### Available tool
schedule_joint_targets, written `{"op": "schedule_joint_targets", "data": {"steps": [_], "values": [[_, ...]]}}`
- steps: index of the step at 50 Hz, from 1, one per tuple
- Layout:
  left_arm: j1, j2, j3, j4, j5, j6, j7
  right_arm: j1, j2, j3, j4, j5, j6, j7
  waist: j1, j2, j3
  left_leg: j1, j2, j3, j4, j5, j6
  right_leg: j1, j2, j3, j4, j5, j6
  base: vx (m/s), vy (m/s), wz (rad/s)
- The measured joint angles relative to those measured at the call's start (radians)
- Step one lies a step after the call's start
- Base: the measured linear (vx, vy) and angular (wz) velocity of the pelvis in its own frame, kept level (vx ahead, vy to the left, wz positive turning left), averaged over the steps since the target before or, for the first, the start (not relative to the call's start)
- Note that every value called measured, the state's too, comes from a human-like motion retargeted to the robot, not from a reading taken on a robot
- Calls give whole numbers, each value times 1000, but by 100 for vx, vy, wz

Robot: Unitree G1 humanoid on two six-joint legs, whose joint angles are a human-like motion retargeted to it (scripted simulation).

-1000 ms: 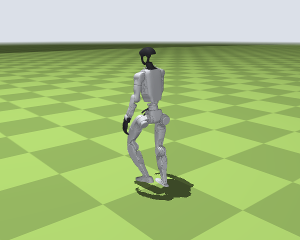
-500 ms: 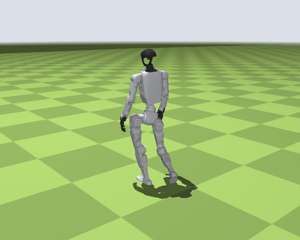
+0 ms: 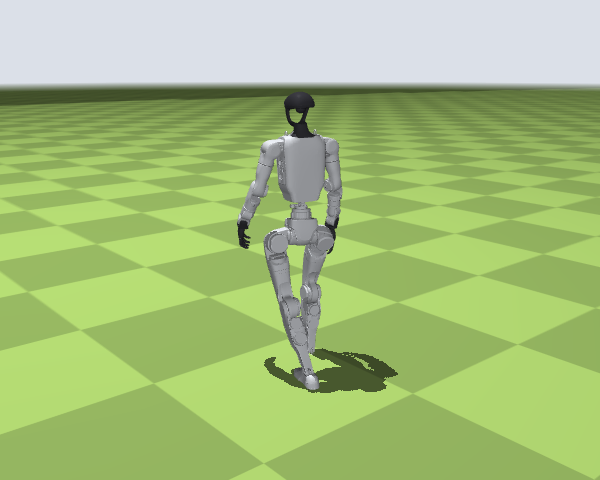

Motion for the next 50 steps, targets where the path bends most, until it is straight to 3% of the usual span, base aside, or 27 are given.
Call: {"op": "schedule_joint_targets", "data": {"steps": [11, 15, 22, 25, 27, 30, 32, 38, 50], "values": [[120, -4, 59, 138, -56, 28, -60, -61, -30, -43, -52, 60, -12, -40, 51, 142, -1, -81, 185, -99, 551, 166, -203, 282, 213, -46, -152, 16, -92, 35, -9, -20], [119, -7, 72, 139, -74, 38, -37, -104, -44, -52, -82, 85, -7, -69, 60, 166, 20, -164, 300, -36, 736, 157, -196, 371, 255, -53, -234, 32, -114, 21, -8, 2], [97, -13, 78, 127, -76, 63, -6, -179, -45, -57, -98, 105, 19, -99, 77, 143, 51, -321, 421, 78, 822, -21, -107, 436, 250, -60, -282, 18, -106, 16, -5, -5], [88, -13, 79, 127, -69, 73, 1, -205, -37, -54, -97, 102, 29, -101, 80, 125, 57, -371, 417, 107, 754, -83, -91, 443, 234, -61, -287, 7, -91, 15, 0, -10], [67, 1, 82, 134, -63, 81, -1, -234, -24, -56, -90, 96, 34, -96, 66, 54, 61, -387, 334, 140, 632, -80, -73, 444, 159, -63, -309, -1, -68, 15, 3, 3], [75, 0, 77, 136, -50, 85, 3, -234, -11, -42, -92, 85, 35, -93, 61, 73, 62, -404, 336, 129, 538, -98, -85, 446, 174, -63, -290, -12, -61, 11, 4, -21], [64, 10, 75, 141, -37, 89, 1, -246, -2, -36, -89, 75, 35, -87, 40, 19, 64, -372, 251, 142, 394, -51, -77, 444, 107, -64, -283, -32, -43, 14, 6, -3], [66, 14, 53, 139, -8, 92, 8, -230, 17, -4, -77, 45, 34, -82, 14, 42, 63, -325, 231, 124, 296, -43, -76, 442, 109, -55, -233, -70, -33, 9, 8, -19], [29, 18, 9, 114, 27, 81, 16, -205, 44, 52, -28, -5, 37, -82, -16, -1, 79, -163, 116, 148, 9, 28, -48, 445, 4, -68, -175, -136, 0, 7, 9, 0]]}}
